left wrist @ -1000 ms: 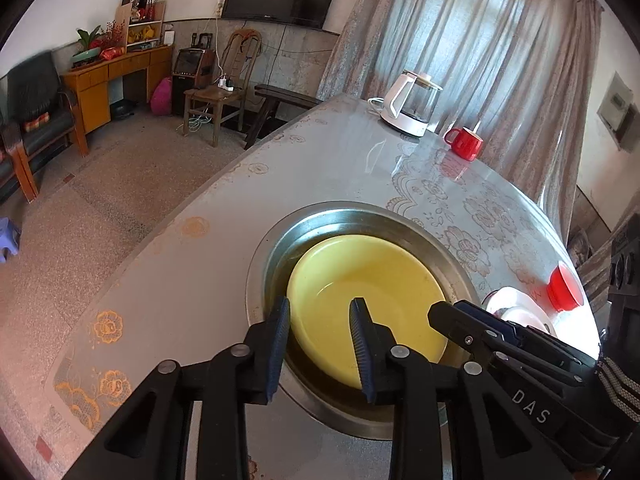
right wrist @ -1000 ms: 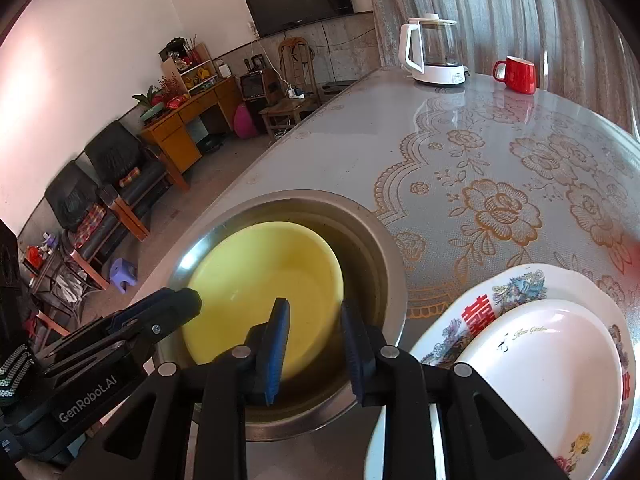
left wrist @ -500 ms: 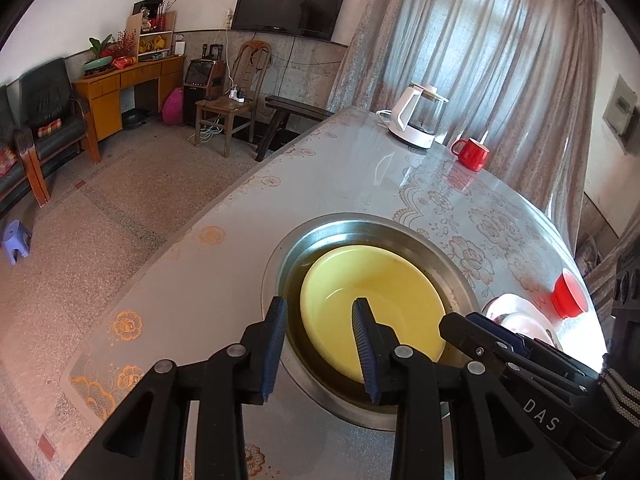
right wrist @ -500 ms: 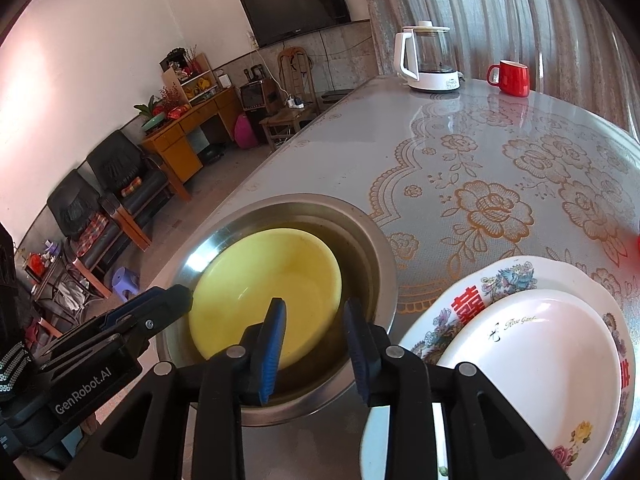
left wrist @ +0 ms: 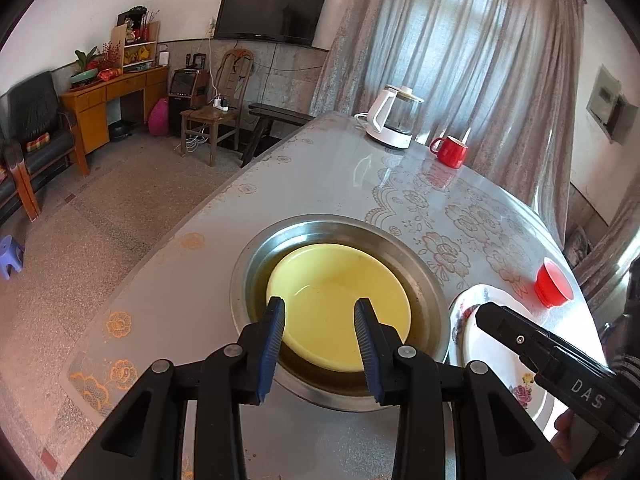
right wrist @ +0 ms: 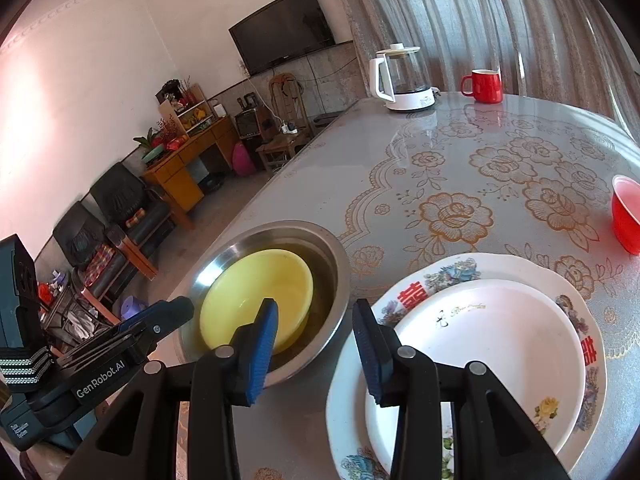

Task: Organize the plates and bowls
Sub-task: 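Lower the yellow bowl into the steel basin and open the right gripper, then move the right gripper toward the red plastic bowl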

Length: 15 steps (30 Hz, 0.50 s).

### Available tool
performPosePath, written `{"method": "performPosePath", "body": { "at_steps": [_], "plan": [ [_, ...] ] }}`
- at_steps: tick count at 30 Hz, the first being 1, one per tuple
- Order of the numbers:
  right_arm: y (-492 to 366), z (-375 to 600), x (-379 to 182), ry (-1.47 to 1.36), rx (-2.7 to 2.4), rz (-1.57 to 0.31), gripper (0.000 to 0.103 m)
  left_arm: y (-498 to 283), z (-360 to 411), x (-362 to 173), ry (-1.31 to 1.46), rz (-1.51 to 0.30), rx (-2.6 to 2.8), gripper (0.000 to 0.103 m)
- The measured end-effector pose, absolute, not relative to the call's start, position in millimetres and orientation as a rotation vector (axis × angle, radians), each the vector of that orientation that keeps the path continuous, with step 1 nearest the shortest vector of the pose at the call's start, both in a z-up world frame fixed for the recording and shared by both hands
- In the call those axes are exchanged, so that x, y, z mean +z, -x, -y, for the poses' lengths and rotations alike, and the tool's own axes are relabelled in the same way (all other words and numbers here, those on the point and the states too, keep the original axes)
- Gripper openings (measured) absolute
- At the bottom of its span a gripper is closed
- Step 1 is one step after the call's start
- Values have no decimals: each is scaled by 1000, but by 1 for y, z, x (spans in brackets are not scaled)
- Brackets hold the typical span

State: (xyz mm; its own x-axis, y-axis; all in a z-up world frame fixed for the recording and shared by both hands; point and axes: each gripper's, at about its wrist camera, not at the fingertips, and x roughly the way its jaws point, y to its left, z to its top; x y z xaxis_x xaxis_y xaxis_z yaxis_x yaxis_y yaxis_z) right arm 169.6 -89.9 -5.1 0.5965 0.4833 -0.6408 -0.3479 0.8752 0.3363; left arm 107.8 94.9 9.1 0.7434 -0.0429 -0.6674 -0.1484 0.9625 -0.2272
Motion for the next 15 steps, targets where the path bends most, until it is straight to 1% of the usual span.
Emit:
{"method": "performPosePath", "body": {
  "at_steps": [15],
  "plan": [
    [-163,194,-5,-318,270,-762,39,-114,-39,24,164,-735,-66,38]
  ]
}}
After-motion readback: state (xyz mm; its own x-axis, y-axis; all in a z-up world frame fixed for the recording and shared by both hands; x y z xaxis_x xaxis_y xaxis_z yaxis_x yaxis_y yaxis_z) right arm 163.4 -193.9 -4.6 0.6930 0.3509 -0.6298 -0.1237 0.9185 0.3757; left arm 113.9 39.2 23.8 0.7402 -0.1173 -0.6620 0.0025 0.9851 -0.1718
